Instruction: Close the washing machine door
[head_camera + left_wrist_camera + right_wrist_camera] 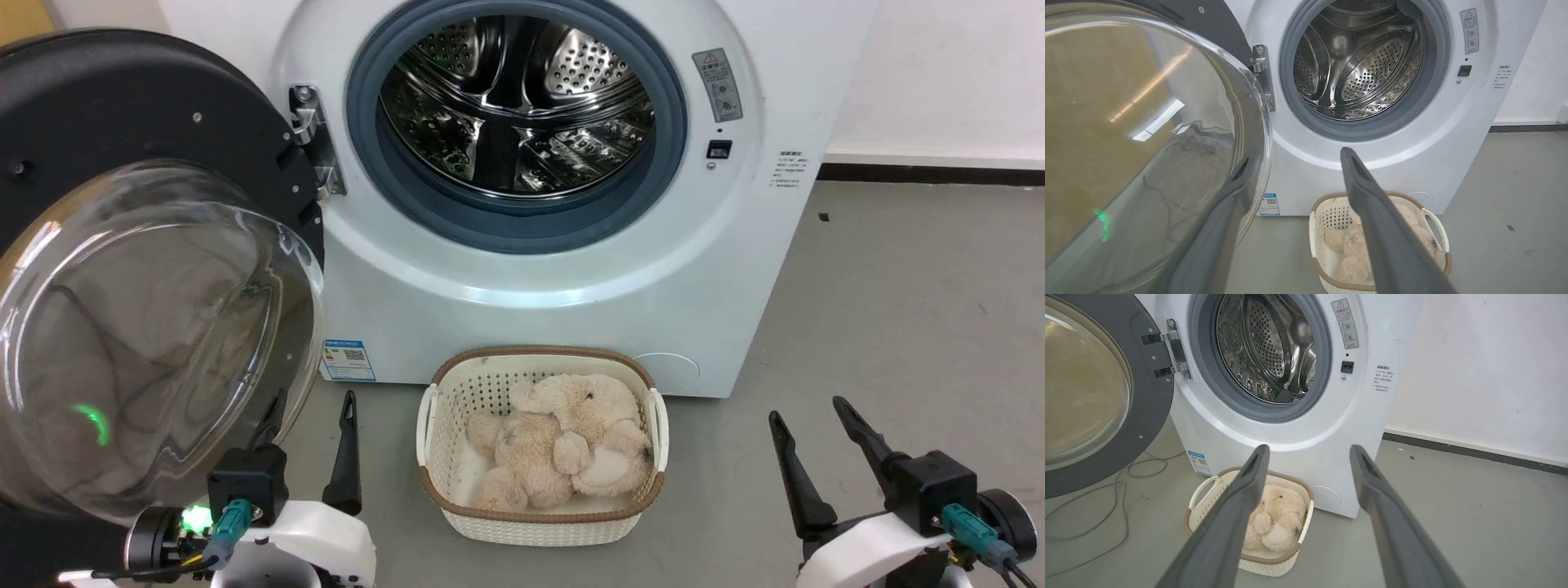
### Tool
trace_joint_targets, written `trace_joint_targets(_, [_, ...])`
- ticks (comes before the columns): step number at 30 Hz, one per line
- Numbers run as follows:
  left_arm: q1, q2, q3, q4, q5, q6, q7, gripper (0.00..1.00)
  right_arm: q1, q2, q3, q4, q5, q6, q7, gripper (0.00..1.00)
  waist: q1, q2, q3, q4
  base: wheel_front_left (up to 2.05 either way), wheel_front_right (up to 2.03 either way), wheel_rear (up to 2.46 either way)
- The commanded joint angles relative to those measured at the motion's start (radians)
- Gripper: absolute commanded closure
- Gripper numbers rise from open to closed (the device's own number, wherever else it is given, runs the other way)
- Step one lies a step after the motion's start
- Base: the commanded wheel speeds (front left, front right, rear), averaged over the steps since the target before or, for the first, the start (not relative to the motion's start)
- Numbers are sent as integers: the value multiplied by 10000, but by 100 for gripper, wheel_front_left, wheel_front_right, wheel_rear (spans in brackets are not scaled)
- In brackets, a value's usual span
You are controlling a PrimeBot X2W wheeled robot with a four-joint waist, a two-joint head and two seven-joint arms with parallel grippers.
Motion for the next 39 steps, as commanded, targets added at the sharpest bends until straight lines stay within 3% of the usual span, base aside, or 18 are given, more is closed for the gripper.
trace_joint_targets(1, [63, 2, 1, 15, -61, 16, -96, 0, 66, 9, 27, -6, 99, 1, -94, 0, 0, 0, -5, 61, 0, 0, 0])
trace_joint_targets(39, [451, 14, 291, -326, -422, 235, -869, 0, -85, -29, 721, 180, 576, 3, -868, 0, 0, 0, 10, 2120, 0, 0, 0])
